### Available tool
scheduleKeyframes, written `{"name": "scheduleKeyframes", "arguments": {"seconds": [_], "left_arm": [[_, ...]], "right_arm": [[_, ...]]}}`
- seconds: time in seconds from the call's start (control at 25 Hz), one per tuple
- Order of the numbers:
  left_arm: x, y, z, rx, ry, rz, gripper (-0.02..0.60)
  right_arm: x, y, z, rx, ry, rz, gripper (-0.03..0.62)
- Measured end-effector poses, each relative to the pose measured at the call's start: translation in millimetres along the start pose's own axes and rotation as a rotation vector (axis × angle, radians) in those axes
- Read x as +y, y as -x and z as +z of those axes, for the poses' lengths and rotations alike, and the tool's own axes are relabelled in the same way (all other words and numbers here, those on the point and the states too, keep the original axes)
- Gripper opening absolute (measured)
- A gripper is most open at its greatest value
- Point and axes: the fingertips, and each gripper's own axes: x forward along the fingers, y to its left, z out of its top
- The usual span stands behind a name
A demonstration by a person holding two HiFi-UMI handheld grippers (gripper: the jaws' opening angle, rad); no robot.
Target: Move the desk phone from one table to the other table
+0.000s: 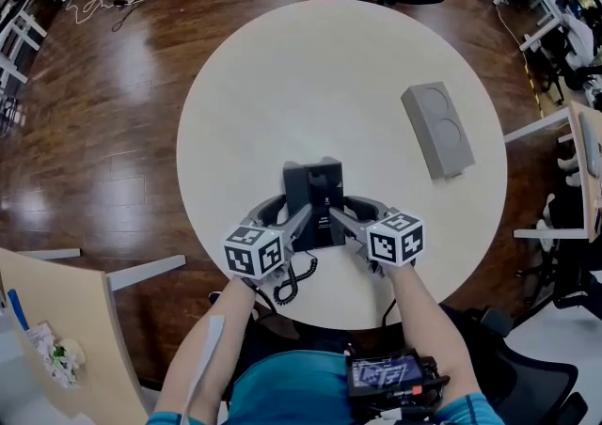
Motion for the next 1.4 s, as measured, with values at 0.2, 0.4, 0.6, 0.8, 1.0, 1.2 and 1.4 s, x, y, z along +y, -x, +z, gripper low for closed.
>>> {"name": "scheduleKeyframes", "arguments": {"seconds": [0.2,0.4,0.6,0.8,1.0,1.2,1.4], "left_arm": [[-1,-2,-1,-0.008,0.039,-0.046,0.278],[-11,-5,-2,-0.015,0.076,-0.118,0.207],[-9,-4,-3,-0.045,0.133,-0.134,0.198],[-9,-3,-1,-0.073,0.157,-0.122,0.186],[-13,2,5,-0.098,0.149,-0.126,0.179],[-18,11,22,-0.131,0.108,-0.124,0.179],[-15,35,38,-0.182,0.127,-0.108,0.179]], "right_arm": [[3,-3,-3,-0.003,-0.056,0.083,0.178],[4,-5,-5,-0.009,-0.075,0.107,0.201],[4,-8,-6,-0.026,-0.121,0.125,0.198],[4,-6,-4,-0.036,-0.144,0.11,0.19],[8,-2,1,-0.061,-0.157,0.109,0.187],[17,3,16,-0.09,-0.145,0.113,0.186],[41,1,34,-0.1,-0.108,0.126,0.186]]}}
